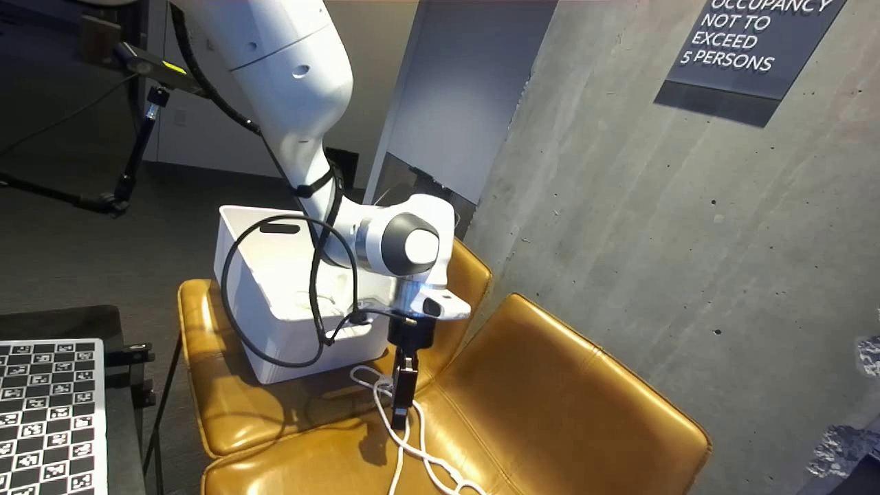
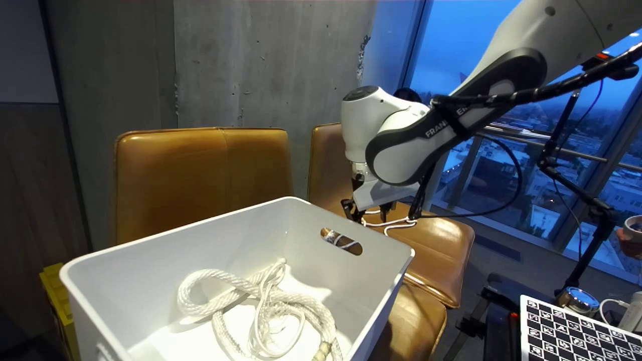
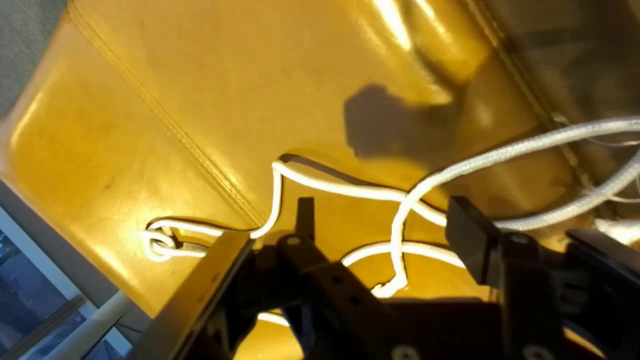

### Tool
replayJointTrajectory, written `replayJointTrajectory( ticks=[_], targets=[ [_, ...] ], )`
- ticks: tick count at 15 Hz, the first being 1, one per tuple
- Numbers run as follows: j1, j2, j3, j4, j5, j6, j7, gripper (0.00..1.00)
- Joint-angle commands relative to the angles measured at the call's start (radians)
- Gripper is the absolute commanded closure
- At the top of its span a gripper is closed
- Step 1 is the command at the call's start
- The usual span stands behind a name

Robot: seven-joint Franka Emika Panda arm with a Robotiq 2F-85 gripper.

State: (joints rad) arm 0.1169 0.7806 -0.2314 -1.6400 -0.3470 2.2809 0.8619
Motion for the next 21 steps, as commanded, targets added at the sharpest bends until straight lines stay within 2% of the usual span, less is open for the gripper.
replayJointTrajectory(
  ticks=[1, 2, 3, 5, 6, 7, 11, 13, 17, 18, 21],
  targets=[
    [-0.016, 0.069, -0.001, 0.035, 0.040, 0.052, 0.009, 0.20],
    [-0.018, 0.085, -0.002, 0.047, 0.052, 0.058, 0.009, 0.21],
    [-0.019, 0.100, -0.002, 0.061, 0.065, 0.058, 0.009, 0.27],
    [-0.015, 0.120, -0.003, 0.085, 0.085, 0.059, 0.008, 0.29],
    [-0.012, 0.127, -0.003, 0.096, 0.094, 0.058, 0.009, 0.35],
    [-0.010, 0.132, -0.003, 0.105, 0.099, 0.057, 0.007, 0.32],
    [-0.006, 0.141, -0.003, 0.132, 0.113, 0.050, 0.003, 0.33],
    [-0.007, 0.145, -0.004, 0.138, 0.121, 0.049, 0.003, 0.35],
    [0.002, 0.149, -0.004, 0.116, 0.126, 0.053, 0.012, 0.46],
    [0.011, 0.148, -0.009, 0.099, 0.117, 0.066, 0.017, 0.43],
    [0.011, 0.169, -0.018, 0.102, 0.114, 0.077, 0.020, 0.42]
  ],
)
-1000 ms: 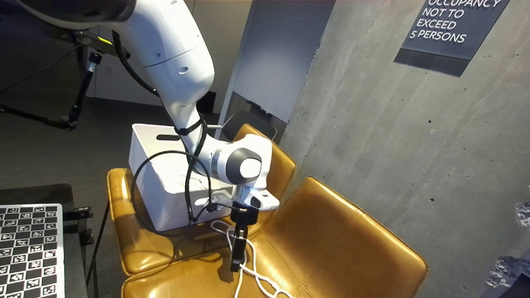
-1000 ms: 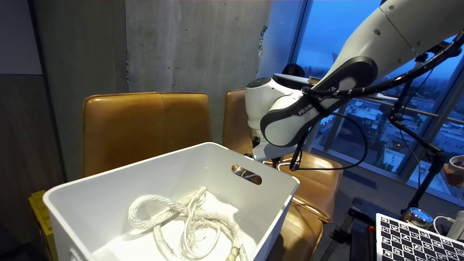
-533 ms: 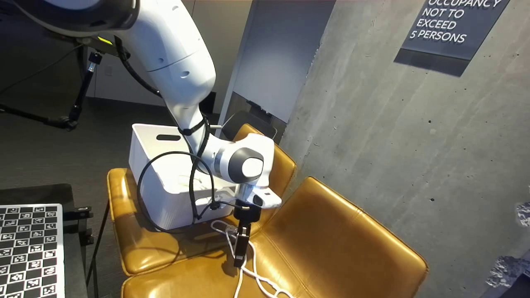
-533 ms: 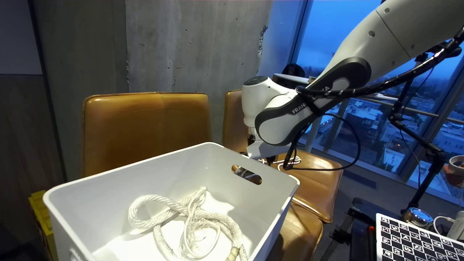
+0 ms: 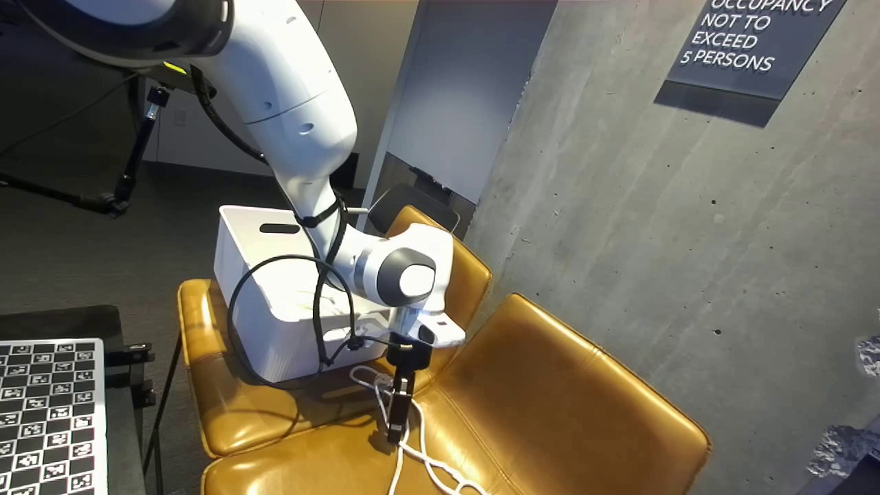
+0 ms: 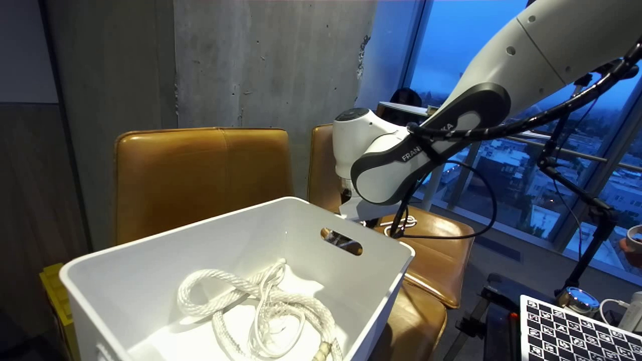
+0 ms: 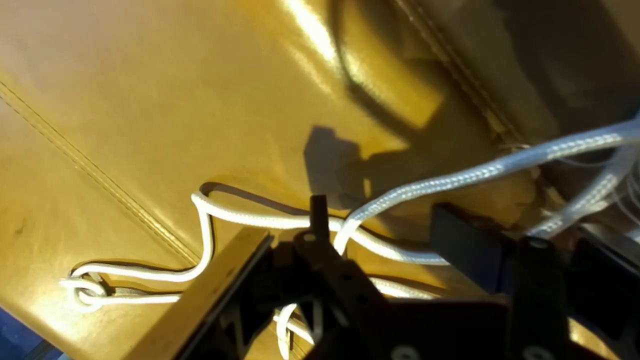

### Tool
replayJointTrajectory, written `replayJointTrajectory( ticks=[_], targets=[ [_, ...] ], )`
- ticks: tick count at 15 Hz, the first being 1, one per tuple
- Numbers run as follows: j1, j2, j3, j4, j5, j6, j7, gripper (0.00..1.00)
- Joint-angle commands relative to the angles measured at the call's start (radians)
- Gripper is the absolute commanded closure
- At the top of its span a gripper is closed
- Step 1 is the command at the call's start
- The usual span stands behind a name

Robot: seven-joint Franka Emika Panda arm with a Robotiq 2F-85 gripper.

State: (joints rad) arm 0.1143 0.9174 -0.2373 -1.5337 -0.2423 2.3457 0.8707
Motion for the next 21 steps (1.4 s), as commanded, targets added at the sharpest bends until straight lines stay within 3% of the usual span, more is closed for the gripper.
replayJointTrajectory(
  ticks=[1, 4, 6, 12, 18, 21],
  targets=[
    [0.011, 0.038, -0.014, 0.000, 0.012, 0.012, 0.012, 0.42],
    [0.011, 0.061, -0.022, 0.001, 0.010, 0.016, 0.019, 0.43],
    [0.012, 0.070, -0.027, 0.005, 0.009, 0.014, 0.020, 0.67],
    [0.018, 0.064, -0.032, 0.012, 0.004, -0.007, 0.022, 1.00],
    [0.034, 0.036, -0.041, 0.012, -0.005, -0.036, 0.029, 1.00],
    [0.066, -0.048, -0.050, -0.018, -0.018, -0.106, 0.020, 1.00]
  ],
)
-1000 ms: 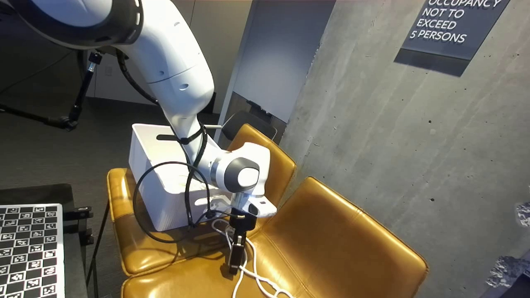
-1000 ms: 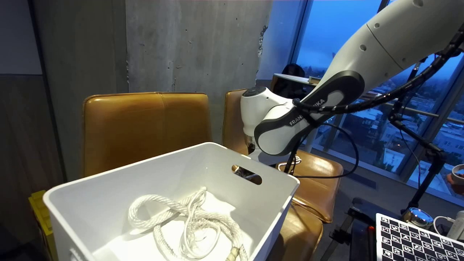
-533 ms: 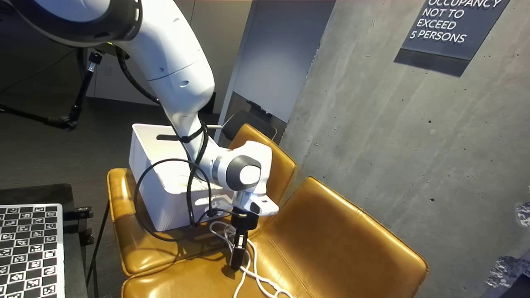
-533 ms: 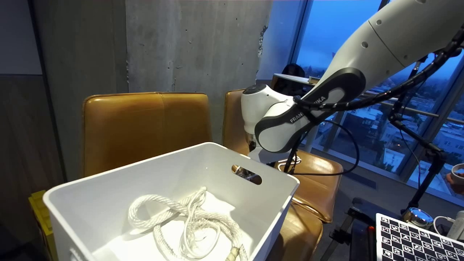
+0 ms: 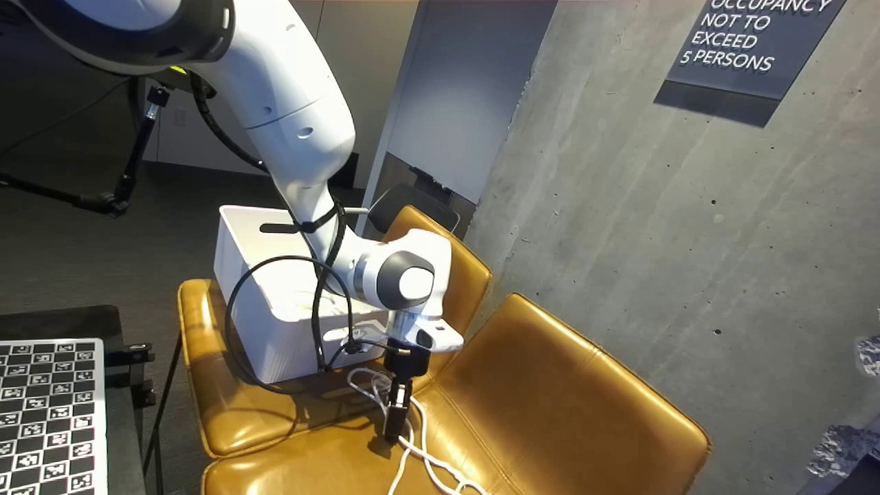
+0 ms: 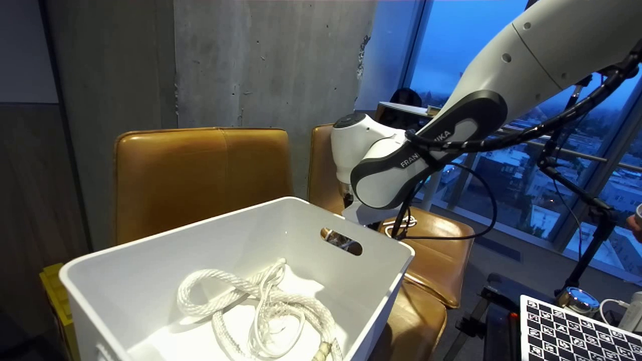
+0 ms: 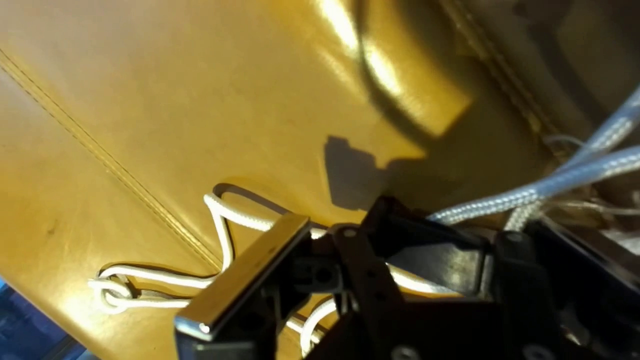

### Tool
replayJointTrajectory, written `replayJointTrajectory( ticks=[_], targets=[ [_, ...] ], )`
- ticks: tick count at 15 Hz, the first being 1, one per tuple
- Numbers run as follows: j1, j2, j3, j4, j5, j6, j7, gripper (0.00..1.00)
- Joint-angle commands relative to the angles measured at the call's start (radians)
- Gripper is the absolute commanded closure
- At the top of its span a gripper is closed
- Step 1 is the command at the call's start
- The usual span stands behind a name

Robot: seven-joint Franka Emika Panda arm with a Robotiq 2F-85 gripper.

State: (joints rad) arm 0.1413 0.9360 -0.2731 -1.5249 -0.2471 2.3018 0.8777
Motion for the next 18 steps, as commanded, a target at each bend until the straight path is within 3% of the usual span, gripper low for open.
replayJointTrajectory(
  ticks=[1, 8, 10, 11, 13, 18],
  targets=[
    [0.048, -0.094, -0.014, -0.036, -0.018, -0.082, 0.004, 1.00],
    [0.089, -0.294, 0.017, -0.005, -0.098, -0.254, -0.005, 1.00],
    [0.077, -0.329, 0.041, -0.023, -0.109, -0.246, -0.012, 1.00],
    [0.070, -0.336, 0.048, -0.035, -0.112, -0.231, -0.011, 0.75],
    [0.048, -0.335, 0.056, -0.060, -0.105, -0.193, -0.018, 0.67],
    [-0.021, -0.317, 0.034, -0.158, -0.106, -0.060, -0.041, 0.31]
  ],
)
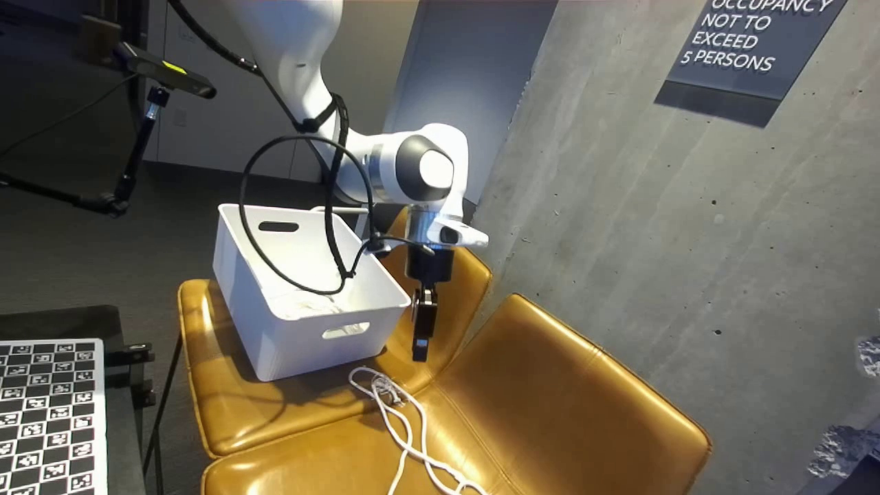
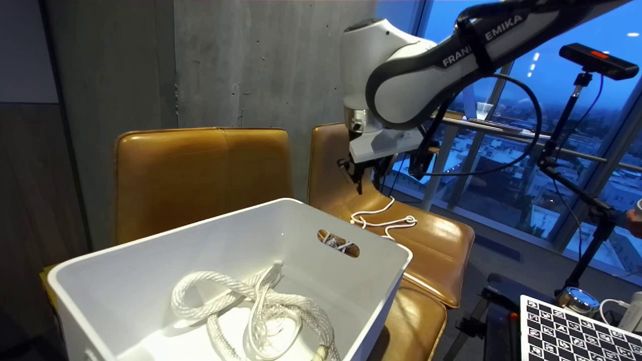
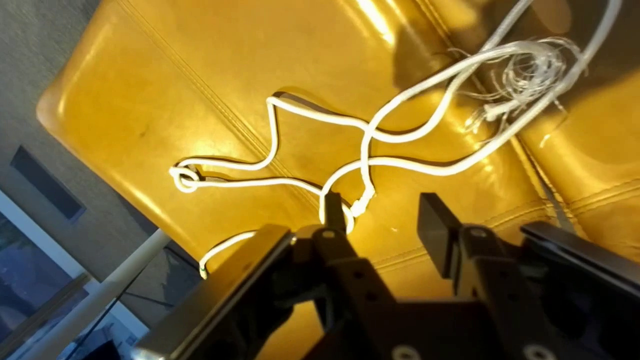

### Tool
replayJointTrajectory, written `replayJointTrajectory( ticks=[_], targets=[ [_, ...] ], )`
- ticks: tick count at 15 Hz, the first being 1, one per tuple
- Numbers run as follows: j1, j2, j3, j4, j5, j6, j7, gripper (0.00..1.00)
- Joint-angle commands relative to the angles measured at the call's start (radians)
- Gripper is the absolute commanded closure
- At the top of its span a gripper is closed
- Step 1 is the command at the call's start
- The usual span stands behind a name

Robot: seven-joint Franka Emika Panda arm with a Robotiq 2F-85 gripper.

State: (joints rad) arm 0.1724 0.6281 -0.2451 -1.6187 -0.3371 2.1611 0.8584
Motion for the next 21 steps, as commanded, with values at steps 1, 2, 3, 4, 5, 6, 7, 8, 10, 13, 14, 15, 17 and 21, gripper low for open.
replayJointTrajectory(
  ticks=[1, 2, 3, 4, 5, 6, 7, 8, 10, 13, 14, 15, 17, 21],
  targets=[
    [-0.069, -0.001, -0.001, -0.084, -0.017, 0.116, -0.025, 0.24],
    [-0.084, 0.007, -0.005, -0.100, -0.013, 0.144, -0.030, 0.16],
    [-0.101, 0.023, -0.007, -0.112, -0.006, 0.173, -0.038, 0.10],
    [-0.112, 0.035, -0.011, -0.126, -0.002, 0.198, -0.040, 0.02],
    [-0.120, 0.049, -0.012, -0.134, 0.004, 0.218, -0.043, 0.00],
    [-0.127, 0.066, -0.014, -0.137, 0.008, 0.233, -0.046, 0.00],
    [-0.128, 0.085, -0.020, -0.136, 0.009, 0.246, -0.038, 0.00],
    [-0.127, 0.101, -0.026, -0.137, 0.010, 0.259, -0.030, 0.00],
    [-0.119, 0.136, -0.046, -0.128, 0.016, 0.285, 0.003, 0.00],
    [-0.108, 0.172, -0.075, -0.118, 0.022, 0.321, 0.053, 0.00],
    [-0.102, 0.178, -0.086, -0.120, 0.020, 0.336, 0.070, 0.00],
    [-0.095, 0.183, -0.097, -0.124, 0.016, 0.347, 0.088, 0.00],
    [-0.077, 0.193, -0.118, -0.134, 0.005, 0.370, 0.117, 0.00],
    [-0.048, 0.223, -0.143, -0.135, 0.002, 0.387, 0.156, 0.00]
  ],
)
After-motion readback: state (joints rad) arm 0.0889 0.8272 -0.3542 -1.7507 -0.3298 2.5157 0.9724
